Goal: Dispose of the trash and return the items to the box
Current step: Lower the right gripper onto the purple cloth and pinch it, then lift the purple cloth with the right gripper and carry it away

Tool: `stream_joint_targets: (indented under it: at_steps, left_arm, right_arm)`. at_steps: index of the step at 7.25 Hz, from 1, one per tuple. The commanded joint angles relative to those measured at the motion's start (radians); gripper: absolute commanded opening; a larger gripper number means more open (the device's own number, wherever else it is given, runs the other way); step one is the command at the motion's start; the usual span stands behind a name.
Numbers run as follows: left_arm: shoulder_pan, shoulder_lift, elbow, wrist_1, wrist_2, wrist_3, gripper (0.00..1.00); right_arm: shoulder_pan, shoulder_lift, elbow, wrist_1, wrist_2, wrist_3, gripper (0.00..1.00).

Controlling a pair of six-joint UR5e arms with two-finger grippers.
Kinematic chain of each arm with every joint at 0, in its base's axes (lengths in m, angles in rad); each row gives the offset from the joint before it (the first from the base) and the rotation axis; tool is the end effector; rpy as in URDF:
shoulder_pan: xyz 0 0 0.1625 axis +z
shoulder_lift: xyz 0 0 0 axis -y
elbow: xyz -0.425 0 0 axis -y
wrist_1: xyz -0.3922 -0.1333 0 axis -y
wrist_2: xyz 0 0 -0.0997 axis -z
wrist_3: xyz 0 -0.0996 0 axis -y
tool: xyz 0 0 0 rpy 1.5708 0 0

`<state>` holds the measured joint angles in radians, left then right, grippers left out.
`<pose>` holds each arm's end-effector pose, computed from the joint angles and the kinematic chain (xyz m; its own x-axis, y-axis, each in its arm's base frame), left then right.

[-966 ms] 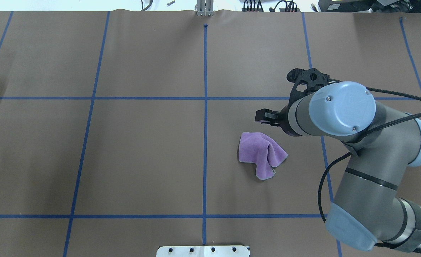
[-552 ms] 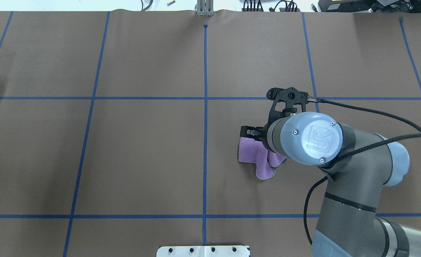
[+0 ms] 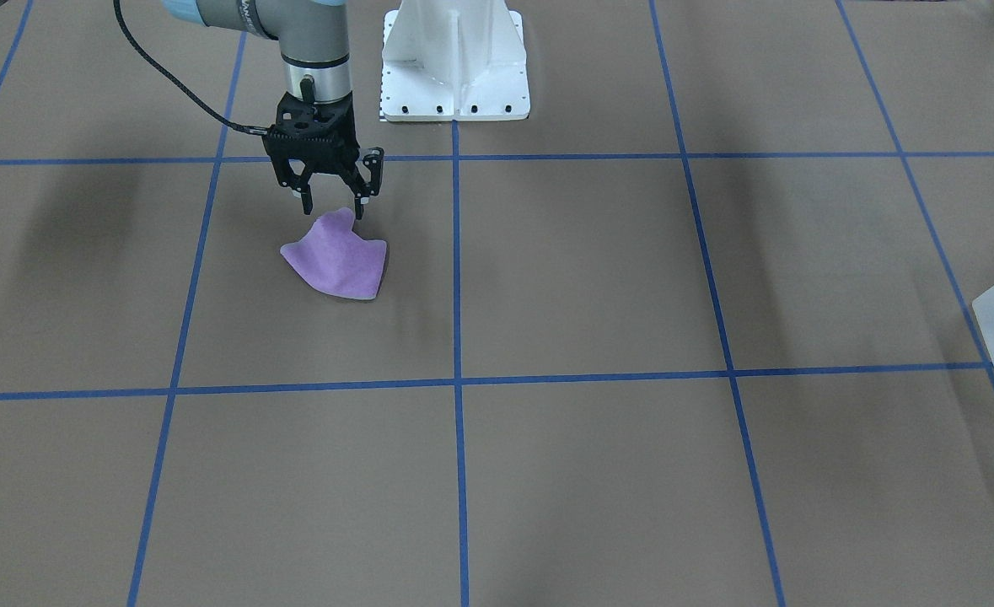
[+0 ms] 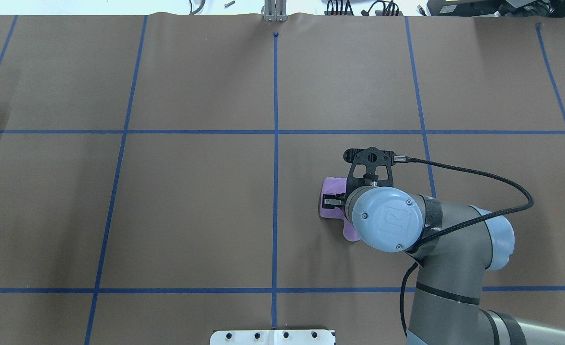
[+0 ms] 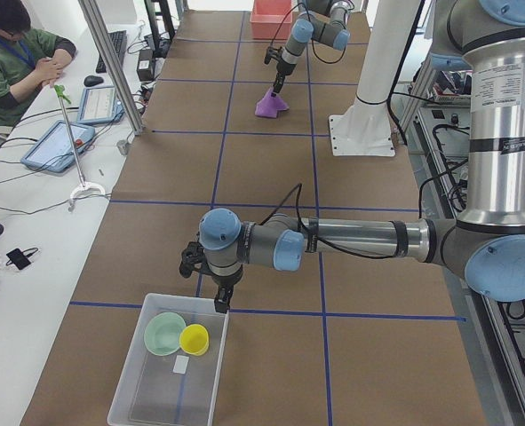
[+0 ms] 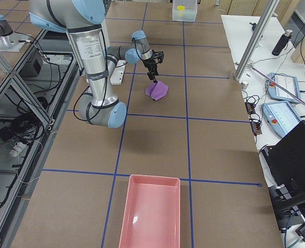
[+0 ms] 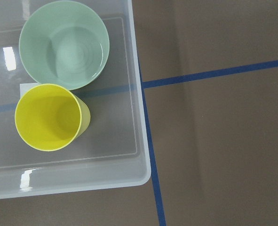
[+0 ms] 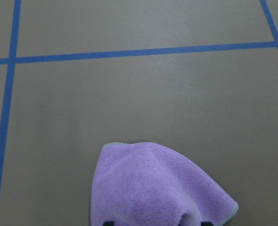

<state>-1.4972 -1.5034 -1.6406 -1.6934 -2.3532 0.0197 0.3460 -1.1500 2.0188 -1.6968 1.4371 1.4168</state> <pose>-0.0283 -0.4747 0.6432 0.6993 0.1593 -0.6969 -0.0867 0.9866 0.1384 -0.4838 -0.3302 0.2562 0.7493 0.1085 0.6533 -0.3097 0.9294 0.2008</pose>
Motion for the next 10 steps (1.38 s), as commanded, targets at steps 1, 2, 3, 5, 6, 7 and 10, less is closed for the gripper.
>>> stream_joint_targets:
  at_steps: [1, 2, 3, 5, 6, 7, 10]
  left_arm:
    - [-0.001, 0.000, 0.002, 0.000, 0.000, 0.000, 0.99]
    - [0.000, 0.000, 0.005, 0.000, 0.000, -0.001, 0.99]
    - [0.000, 0.000, 0.007, -0.002, 0.000, 0.000, 0.99]
    - [-0.001, 0.000, 0.007, -0.002, 0.000, 0.000, 0.99]
    - [-0.001, 0.002, 0.008, -0.002, 0.000, -0.001, 0.99]
    - [-0.003, 0.006, 0.018, 0.000, 0.000, -0.007, 0.99]
    - [-0.009, 0.006, 0.027, 0.003, 0.000, -0.009, 0.99]
  right_arm:
    - [0.024, 0.000, -0.005, 0.002, -0.006, -0.028, 0.48]
    - [0.030, 0.000, -0.005, 0.000, -0.006, -0.029, 0.31]
    - [0.034, 0.001, -0.002, 0.002, -0.006, -0.027, 0.00]
    - [0.047, 0.006, 0.003, 0.000, -0.006, -0.024, 0.00]
    - [0.063, 0.009, 0.020, -0.004, 0.005, -0.029, 0.00]
    - [0.111, 0.007, 0.052, -0.012, 0.056, -0.050, 0.00]
    - [0.409, -0.008, 0.181, -0.145, 0.366, -0.368, 0.00]
